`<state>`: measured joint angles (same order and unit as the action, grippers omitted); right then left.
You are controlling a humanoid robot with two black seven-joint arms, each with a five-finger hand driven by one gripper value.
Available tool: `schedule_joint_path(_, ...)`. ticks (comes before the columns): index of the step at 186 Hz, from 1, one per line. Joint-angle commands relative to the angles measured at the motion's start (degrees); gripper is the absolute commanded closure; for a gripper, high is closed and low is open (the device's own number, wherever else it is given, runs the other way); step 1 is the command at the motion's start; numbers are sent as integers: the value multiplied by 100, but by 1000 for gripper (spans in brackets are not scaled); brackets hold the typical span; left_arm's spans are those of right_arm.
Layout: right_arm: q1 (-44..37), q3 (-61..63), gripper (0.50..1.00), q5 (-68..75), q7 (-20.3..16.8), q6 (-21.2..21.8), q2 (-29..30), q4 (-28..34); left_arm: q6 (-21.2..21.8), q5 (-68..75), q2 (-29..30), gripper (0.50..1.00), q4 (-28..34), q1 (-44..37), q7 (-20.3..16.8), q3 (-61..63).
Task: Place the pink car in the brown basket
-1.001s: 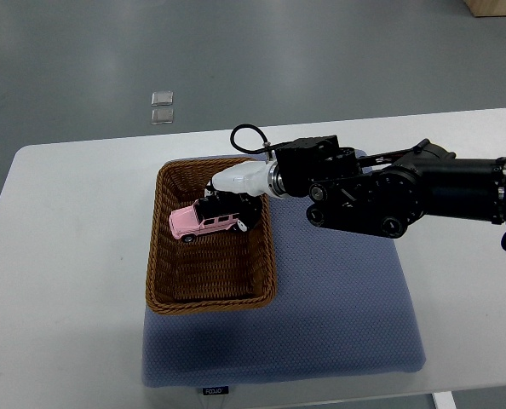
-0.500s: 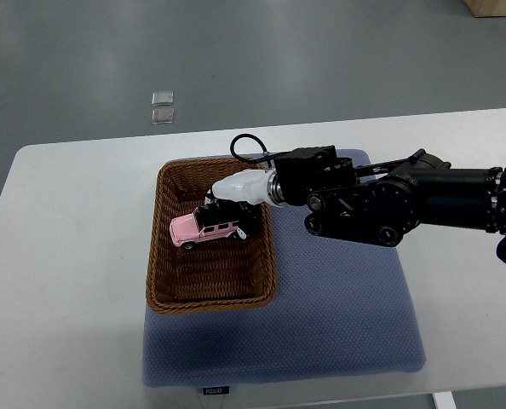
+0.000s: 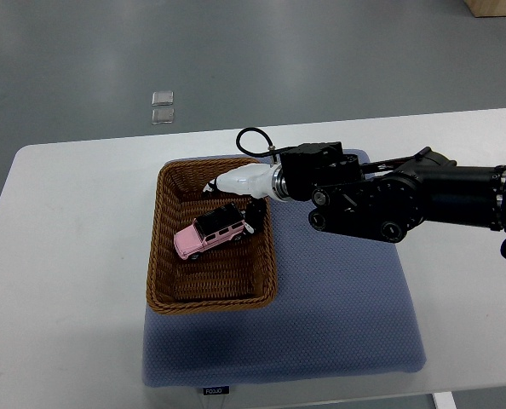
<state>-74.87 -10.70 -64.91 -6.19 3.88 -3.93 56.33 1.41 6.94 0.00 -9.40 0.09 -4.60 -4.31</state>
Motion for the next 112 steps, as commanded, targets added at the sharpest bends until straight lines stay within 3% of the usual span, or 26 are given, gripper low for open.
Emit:
schedule_joint_path(1,-36,182,603,75,31,-10,-135,0,0,0,0,500,0,0,3,0)
schedule_joint_path(46,473,1887,603,761,198,-2,-723,-17,0,0,0,500,0,0,-6,0)
schedule_joint_path(72,1124,2968,603,1675,268,7,-899,-439,0,0,0,500,0,0,3,0)
schedule_joint_path(112,2240,4602,603,3045,909,34,-890,-1160,0,0,0,500,0,0,3,0)
